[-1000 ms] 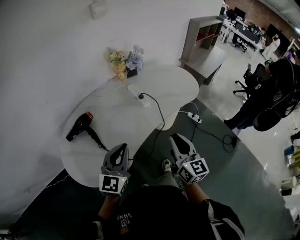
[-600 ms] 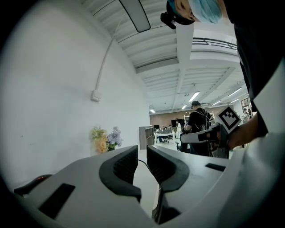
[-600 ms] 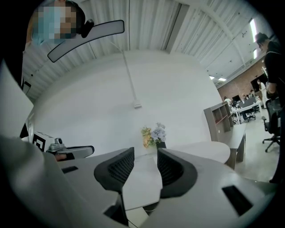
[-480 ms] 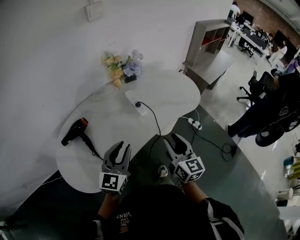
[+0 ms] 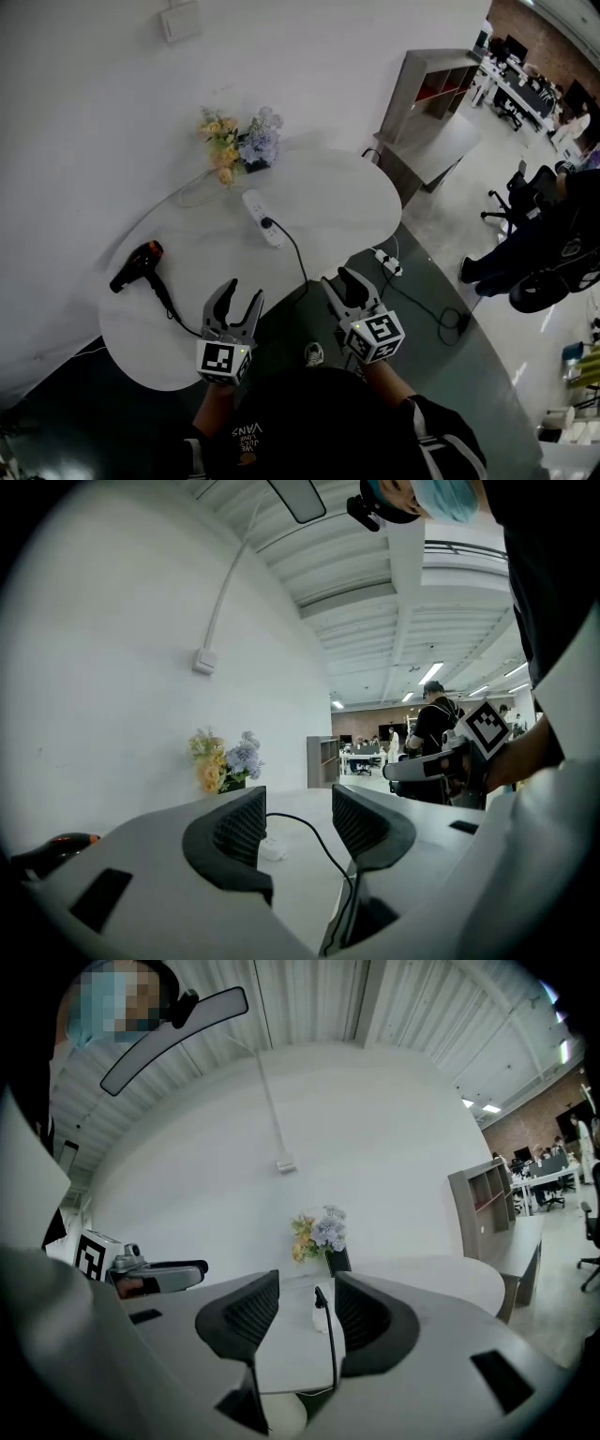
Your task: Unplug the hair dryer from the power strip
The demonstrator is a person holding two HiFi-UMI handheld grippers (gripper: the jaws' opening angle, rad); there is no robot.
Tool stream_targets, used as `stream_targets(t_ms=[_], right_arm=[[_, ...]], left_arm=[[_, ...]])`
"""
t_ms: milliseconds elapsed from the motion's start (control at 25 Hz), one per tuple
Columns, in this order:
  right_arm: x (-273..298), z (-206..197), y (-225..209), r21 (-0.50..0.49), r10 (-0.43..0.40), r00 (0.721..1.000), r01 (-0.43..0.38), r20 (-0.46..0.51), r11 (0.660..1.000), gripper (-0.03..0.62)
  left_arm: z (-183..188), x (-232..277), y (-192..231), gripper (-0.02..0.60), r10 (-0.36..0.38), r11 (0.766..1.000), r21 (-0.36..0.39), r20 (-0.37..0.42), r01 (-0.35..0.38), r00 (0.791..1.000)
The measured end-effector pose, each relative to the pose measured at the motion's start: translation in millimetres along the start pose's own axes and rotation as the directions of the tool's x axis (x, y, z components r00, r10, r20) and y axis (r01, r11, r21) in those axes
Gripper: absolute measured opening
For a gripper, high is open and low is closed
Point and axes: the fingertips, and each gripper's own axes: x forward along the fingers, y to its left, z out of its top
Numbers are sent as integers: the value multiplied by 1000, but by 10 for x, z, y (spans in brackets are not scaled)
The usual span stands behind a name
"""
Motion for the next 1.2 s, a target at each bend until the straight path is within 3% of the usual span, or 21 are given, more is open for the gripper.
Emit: stream_targets(t_ms=[440,760,1200], right_arm=[[459,69,-458,-22,183,981,-184,-62,983,169],[828,34,-593,-44,236,967,-241,-99,970,169],[1472,-104,-857,-63,280,948,-292,-153,954,169]], left_arm=[[-238,537,42,225,143,990,13,-44,-142,989],[-478,811,247,232,159,986,73,-97,-152,983],[-803,1384,521,257,104,988,133,-211,-77,972]])
